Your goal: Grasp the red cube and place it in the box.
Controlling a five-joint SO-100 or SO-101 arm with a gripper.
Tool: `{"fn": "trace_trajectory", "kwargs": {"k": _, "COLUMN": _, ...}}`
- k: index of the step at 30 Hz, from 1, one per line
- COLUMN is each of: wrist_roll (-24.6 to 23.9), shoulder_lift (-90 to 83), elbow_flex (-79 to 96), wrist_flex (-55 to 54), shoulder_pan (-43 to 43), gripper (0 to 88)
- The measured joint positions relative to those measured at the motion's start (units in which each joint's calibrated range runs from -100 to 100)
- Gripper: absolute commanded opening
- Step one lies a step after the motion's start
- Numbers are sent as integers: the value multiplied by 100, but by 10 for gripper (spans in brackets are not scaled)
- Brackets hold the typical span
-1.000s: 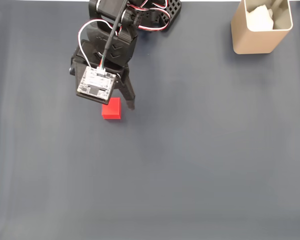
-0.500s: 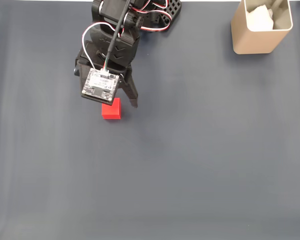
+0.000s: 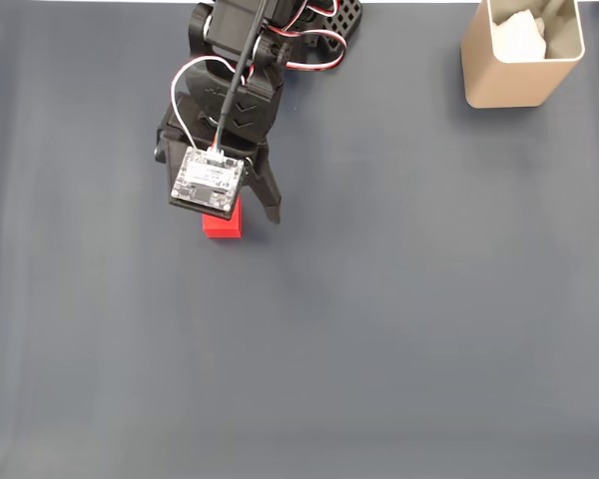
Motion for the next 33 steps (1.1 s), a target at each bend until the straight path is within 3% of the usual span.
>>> {"fn": "trace_trajectory", "kwargs": {"k": 33, "wrist_roll": -39, "shoulder_lift": 633, "elbow_flex": -73, "wrist_flex": -431, "shoulder_pan": -120, "gripper": 361}}
